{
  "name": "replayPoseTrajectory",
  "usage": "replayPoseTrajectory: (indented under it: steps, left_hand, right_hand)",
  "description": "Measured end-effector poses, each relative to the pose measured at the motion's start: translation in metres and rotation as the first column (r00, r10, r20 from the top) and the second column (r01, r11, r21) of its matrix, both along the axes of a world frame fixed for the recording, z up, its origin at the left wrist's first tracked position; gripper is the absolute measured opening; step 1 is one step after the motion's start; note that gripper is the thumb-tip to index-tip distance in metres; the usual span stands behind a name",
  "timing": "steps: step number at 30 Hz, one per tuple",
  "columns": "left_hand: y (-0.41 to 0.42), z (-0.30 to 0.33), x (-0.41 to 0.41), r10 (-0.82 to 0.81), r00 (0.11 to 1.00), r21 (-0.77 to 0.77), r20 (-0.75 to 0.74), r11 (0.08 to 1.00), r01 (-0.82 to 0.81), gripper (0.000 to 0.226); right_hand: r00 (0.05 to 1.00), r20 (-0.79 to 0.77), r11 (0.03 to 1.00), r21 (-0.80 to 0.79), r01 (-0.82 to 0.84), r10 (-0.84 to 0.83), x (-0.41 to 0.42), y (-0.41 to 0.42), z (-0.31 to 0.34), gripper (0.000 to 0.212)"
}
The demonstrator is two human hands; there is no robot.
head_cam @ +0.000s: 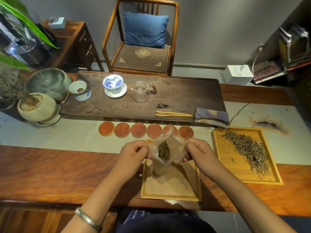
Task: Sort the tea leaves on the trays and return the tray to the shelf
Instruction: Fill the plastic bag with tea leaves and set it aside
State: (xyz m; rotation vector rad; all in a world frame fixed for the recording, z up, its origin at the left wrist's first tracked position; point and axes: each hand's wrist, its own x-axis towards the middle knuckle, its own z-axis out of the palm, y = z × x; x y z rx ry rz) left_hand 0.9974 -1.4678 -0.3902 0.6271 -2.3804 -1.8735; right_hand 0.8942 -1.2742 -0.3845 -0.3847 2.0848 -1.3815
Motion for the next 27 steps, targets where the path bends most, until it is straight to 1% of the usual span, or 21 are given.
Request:
replayPoseTrajectory:
  steps: [2, 4, 6, 8, 10, 12, 13, 14, 15, 16, 18, 19, 20, 21, 22, 23, 24, 25, 27]
  left_hand:
    - [-0.008, -0.001, 0.004, 0.035, 0.999, -0.196, 0.028, 0.98, -0.029, 0.029]
    - [-0.014, -0.004, 0.007, 0.1, 0.995, -0.333, 0.019, 0.939, -0.088, 0.03]
    - [-0.011, -0.003, 0.008, 0.103, 0.995, -0.388, 0.014, 0.917, -0.09, 0.029]
    - [-0.005, -0.004, 0.008, 0.063, 0.998, -0.363, 0.021, 0.93, -0.051, 0.029]
    - [0.0, -0.005, 0.005, 0.042, 0.999, -0.34, 0.018, 0.94, -0.033, 0.03]
    - [0.001, -0.004, 0.001, 0.037, 0.999, -0.311, 0.005, 0.95, -0.033, 0.031]
    - [0.002, -0.003, -0.001, 0.035, 0.999, -0.295, -0.003, 0.955, -0.034, 0.031]
    - [0.002, -0.003, -0.003, 0.031, 1.0, -0.286, -0.006, 0.958, -0.031, 0.031]
    - [0.002, -0.002, -0.004, 0.026, 1.0, -0.282, -0.005, 0.959, -0.026, 0.031]
    - [0.003, -0.001, -0.006, 0.02, 1.0, -0.282, -0.006, 0.959, -0.021, 0.032]
    - [0.005, 0.0, -0.007, 0.01, 1.0, -0.286, -0.017, 0.958, -0.015, 0.032]
    - [0.005, 0.001, -0.008, 0.005, 1.0, -0.292, -0.02, 0.956, -0.011, 0.033]
    - [0.005, 0.001, -0.008, 0.0, 1.0, -0.3, -0.022, 0.954, -0.006, 0.034]
    - [0.005, 0.0, -0.009, -0.006, 1.0, -0.305, -0.023, 0.952, -0.002, 0.034]
    - [0.006, 0.001, -0.009, -0.013, 1.0, -0.305, -0.025, 0.952, 0.005, 0.034]
    - [0.006, 0.001, -0.009, -0.022, 0.999, -0.296, -0.028, 0.955, 0.013, 0.034]
    - [0.006, 0.002, -0.009, -0.033, 0.999, -0.282, -0.034, 0.959, 0.022, 0.034]
    - [0.006, 0.002, -0.008, -0.043, 0.998, -0.269, -0.038, 0.963, 0.031, 0.035]
    - [0.004, 0.002, -0.005, -0.041, 0.999, -0.254, -0.024, 0.967, 0.033, 0.037]
  right_hand:
    - [0.983, -0.181, 0.994, 0.096, 0.049, -0.031, 0.001, 0.005, 0.0, 0.029]
    - [0.927, -0.371, 0.981, 0.15, 0.126, -0.062, -0.001, 0.012, 0.001, 0.035]
    - [0.866, -0.499, 0.967, 0.207, 0.146, -0.024, -0.002, 0.015, 0.002, 0.042]
    - [0.848, -0.529, 0.968, 0.226, 0.114, 0.023, 0.0, 0.013, 0.0, 0.039]
    - [0.887, -0.46, 0.984, 0.171, 0.043, 0.041, 0.002, 0.012, -0.003, 0.032]
    - [0.954, -0.301, 0.999, 0.042, -0.002, 0.015, 0.005, 0.013, -0.007, 0.04]
    - [0.976, -0.219, 1.0, -0.015, 0.011, -0.014, 0.006, 0.016, -0.013, 0.044]
    - [0.985, -0.169, 0.999, -0.029, 0.028, -0.032, 0.009, 0.019, -0.02, 0.045]
    - [0.988, -0.152, 1.0, 0.003, 0.028, -0.027, 0.013, 0.025, -0.031, 0.046]
    - [0.99, -0.14, 0.997, 0.077, 0.004, 0.007, 0.019, 0.029, -0.042, 0.05]
    - [0.992, -0.08, 0.967, 0.242, -0.072, 0.094, 0.031, 0.03, -0.063, 0.074]
    - [0.992, -0.062, 0.952, 0.293, -0.091, 0.114, 0.035, 0.026, -0.073, 0.088]
    - [0.991, -0.065, 0.945, 0.314, -0.094, 0.12, 0.038, 0.019, -0.082, 0.098]
    - [0.989, -0.079, 0.944, 0.316, -0.091, 0.122, 0.039, 0.011, -0.089, 0.1]
    - [0.989, -0.088, 0.951, 0.297, -0.087, 0.118, 0.04, 0.002, -0.094, 0.092]
    - [0.991, -0.086, 0.962, 0.26, -0.08, 0.106, 0.039, -0.007, -0.099, 0.079]
    - [0.995, -0.066, 0.977, 0.202, -0.066, 0.081, 0.039, -0.016, -0.104, 0.064]
    - [0.999, -0.03, 0.99, 0.135, -0.036, 0.041, 0.037, -0.025, -0.107, 0.055]
    - [0.997, 0.044, 0.998, 0.002, 0.067, -0.067, 0.033, -0.039, -0.112, 0.054]
